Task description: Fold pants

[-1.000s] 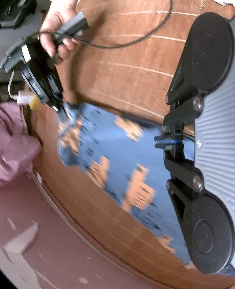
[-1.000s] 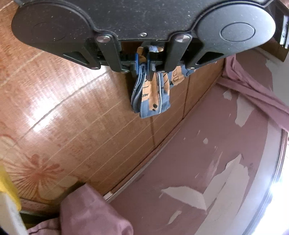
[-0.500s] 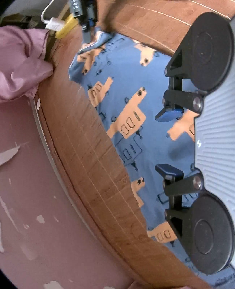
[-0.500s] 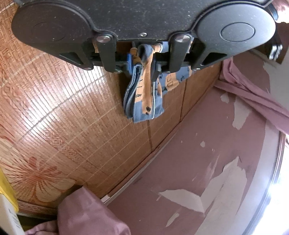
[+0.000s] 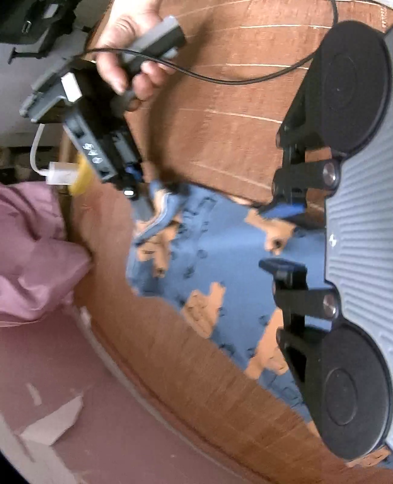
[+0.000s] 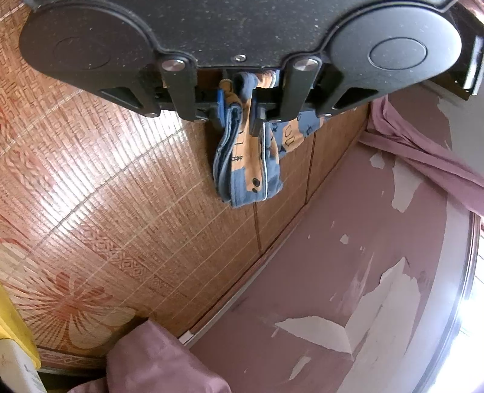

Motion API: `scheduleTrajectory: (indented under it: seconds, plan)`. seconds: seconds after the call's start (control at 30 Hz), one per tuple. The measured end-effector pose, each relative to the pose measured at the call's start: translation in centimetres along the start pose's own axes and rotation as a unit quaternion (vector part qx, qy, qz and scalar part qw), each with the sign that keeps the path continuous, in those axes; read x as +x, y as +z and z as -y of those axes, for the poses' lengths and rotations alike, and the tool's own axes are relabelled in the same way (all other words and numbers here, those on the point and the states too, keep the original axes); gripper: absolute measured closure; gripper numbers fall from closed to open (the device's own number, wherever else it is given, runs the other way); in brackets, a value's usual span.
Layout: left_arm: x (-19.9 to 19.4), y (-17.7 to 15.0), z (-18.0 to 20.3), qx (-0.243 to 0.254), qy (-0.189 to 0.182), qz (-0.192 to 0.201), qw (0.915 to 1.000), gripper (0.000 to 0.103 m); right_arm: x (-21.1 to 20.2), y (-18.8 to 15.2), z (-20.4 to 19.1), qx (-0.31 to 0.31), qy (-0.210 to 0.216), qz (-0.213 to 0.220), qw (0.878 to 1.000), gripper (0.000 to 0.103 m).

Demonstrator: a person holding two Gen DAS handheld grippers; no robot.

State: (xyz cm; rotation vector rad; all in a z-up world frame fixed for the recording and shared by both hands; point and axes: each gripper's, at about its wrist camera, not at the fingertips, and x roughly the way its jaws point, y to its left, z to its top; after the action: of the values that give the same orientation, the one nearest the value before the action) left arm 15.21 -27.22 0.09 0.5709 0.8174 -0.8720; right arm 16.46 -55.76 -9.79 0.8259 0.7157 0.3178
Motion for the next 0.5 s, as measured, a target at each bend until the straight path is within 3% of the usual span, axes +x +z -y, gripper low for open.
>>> scheduleTrajectory:
  seconds: [0.17,0.27,0.33,0.37,0.5]
  plan:
    - [-0.3,-0.5,-0.8,-0.027,0.004,-0.007,0.9996,0.092,-0.3,0.0,-0.4,0.005,0.025,-0.010,1.000,0.064]
    - [-0.4,-0.3,-1.0,-0.028,0.006,-0.007,0.9996,0.098,-0.1,-0.2,-1.3,-0.023,0.014,-0.016,0.999,0.064]
    - [-0.3,-0.2,-0.9,-0.028,0.005,-0.007,0.9996,0.100,0.2,-0.5,-1.8,-0.046,0.000,-0.025,0.999,0.080]
    - [-0.2,-0.2,-0.8,-0.027,0.006,-0.009,0.9996,0.100,0.3,-0.6,-2.1,-0.060,-0.010,-0.028,0.998,0.094]
    - [-0.2,-0.4,-0.6,-0.019,0.018,-0.018,0.9995,0.102,-0.1,-0.7,-3.1,-0.103,-0.039,-0.011,0.994,0.095]
